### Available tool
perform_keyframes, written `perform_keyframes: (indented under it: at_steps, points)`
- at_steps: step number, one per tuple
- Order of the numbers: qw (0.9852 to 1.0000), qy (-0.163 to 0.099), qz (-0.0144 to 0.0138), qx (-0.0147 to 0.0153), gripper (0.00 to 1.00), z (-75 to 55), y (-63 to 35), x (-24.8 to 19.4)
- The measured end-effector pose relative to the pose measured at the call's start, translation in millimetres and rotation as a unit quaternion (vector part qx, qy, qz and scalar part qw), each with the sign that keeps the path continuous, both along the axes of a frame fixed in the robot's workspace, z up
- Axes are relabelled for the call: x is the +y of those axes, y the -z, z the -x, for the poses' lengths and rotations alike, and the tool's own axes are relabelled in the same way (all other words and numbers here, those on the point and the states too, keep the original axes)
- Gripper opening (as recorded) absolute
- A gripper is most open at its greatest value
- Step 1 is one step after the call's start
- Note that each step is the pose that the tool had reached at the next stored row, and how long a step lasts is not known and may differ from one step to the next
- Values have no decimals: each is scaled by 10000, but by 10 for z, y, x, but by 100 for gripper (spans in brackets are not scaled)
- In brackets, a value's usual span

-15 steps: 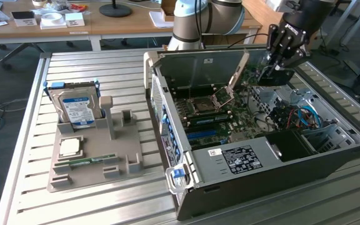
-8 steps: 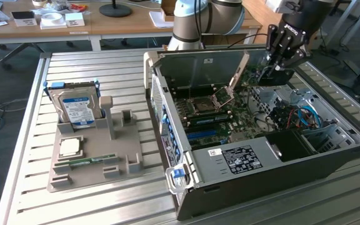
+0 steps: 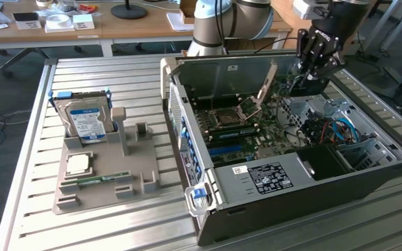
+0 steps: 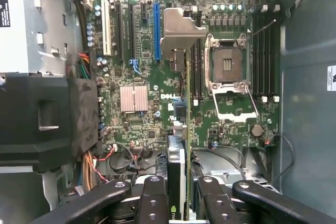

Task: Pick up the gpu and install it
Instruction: 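Insert the gpu into the slot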

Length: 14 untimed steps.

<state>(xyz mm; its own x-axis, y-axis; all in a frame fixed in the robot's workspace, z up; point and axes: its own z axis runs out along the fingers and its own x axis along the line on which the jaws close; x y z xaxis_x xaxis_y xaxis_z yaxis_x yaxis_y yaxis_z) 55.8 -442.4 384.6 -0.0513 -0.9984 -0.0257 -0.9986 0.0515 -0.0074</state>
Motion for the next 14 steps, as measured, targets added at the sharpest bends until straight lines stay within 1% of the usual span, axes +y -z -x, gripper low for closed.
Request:
perform_keyframes:
  at_steps: [1,5,9,11,12,13,14]
  points:
    - [10000,0,-1,-9,27,12,4,0]
    - [10000,0,7,-8,27,31,10,0]
    - [10000,1,7,-13,27,104,14,0]
    - [10000,-1,7,-23,27,158,15,0]
    - [10000,0,6,-34,27,216,17,0]
    - [10000,0,6,-45,27,302,19,0]
    - [10000,0,7,-50,27,334,19,0]
